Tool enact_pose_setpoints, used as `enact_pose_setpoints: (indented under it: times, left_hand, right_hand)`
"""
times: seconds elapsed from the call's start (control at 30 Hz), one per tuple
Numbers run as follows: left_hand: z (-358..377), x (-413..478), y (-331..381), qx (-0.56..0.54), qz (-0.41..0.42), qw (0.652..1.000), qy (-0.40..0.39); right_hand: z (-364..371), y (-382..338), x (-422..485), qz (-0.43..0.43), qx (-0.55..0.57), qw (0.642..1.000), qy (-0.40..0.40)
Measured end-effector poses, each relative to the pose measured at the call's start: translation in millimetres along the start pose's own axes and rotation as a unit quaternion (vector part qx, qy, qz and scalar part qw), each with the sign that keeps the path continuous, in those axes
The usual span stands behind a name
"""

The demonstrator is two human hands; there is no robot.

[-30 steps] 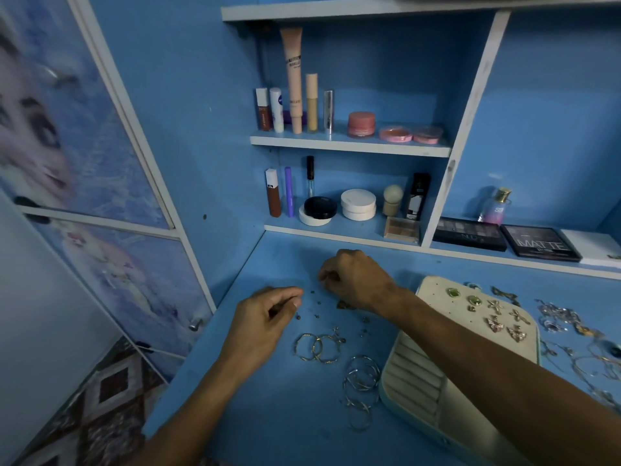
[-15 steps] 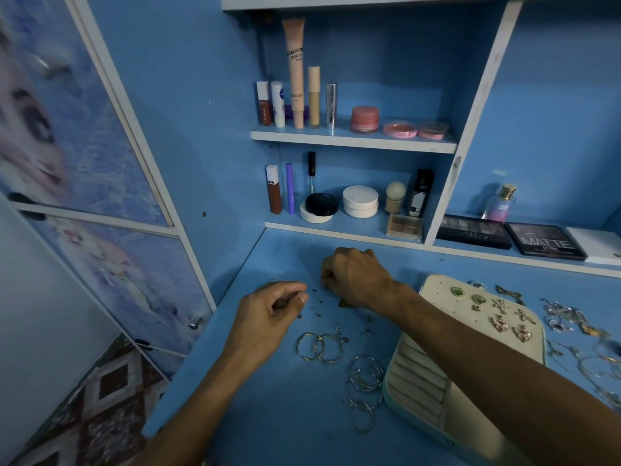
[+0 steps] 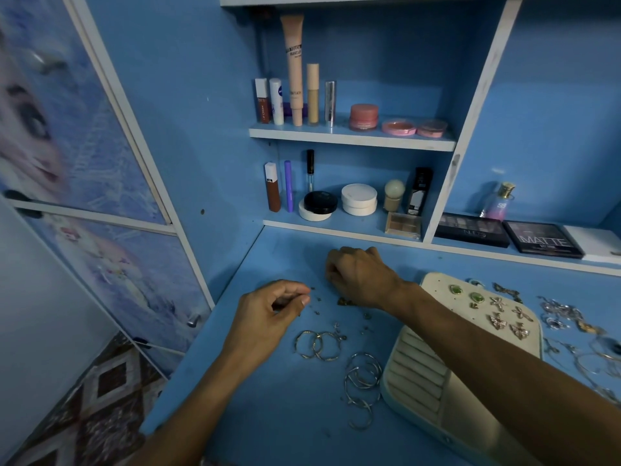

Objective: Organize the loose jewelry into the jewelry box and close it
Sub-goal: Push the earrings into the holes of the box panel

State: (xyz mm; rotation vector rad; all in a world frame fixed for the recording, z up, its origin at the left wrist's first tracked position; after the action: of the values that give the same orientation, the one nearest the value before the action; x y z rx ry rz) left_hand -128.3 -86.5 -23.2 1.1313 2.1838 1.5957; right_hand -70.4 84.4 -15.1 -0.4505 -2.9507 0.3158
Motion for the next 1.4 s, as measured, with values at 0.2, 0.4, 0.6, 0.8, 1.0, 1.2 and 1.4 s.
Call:
enact_pose_setpoints:
  times: [0.2,0.4,0.6,0.8,1.0,1.2,1.4]
  left_hand:
    - [1,1,-1,-0.004,-0.010,1.000,0.002]
    - [0,0,3,0.000,-0.008,1.000,-0.001]
    - [1,2,7,-0.011,-0.021,1.000,-0.007]
    - [9,4,17,-0.026,-0.019,0.999,-0.030]
    - [32,8,40,-0.046,-0.003,0.997,-0.061]
    - [79,13,70,-0.048,0.024,0.992,-0.114]
    - [134,14,94,-0.031,0.057,0.985,-0.159]
  right_hand:
    - [-8,4,-5,0.002,0.068,0.998,-0.001]
    - [-7,2,-6,-0.008,0.082,0.996,-0.021]
    - [-12,-2,-10,-0.026,0.041,0.999,-0.021]
    - [-28,7,-19,-0.027,0.088,0.996,-0.016]
    - [-56,26,-46,-0.015,0.109,0.994,0.013]
    - [-80,70,-89,0.045,0.120,0.991,0.046]
    - [-98,116,-132,0.103,0.101,0.986,0.087]
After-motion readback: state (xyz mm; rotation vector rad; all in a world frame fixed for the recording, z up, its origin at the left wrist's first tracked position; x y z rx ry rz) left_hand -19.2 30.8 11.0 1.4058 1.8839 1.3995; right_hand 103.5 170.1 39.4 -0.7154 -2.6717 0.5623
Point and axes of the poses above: each hand's wrist, its own x-axis towards the middle knuckle, its own z-axis out of the palm, y = z × x, the point moved 7 cm from there along x, towards the middle knuckle, and after that the axes turned 2 degrees about y, right-handed, at the moved point
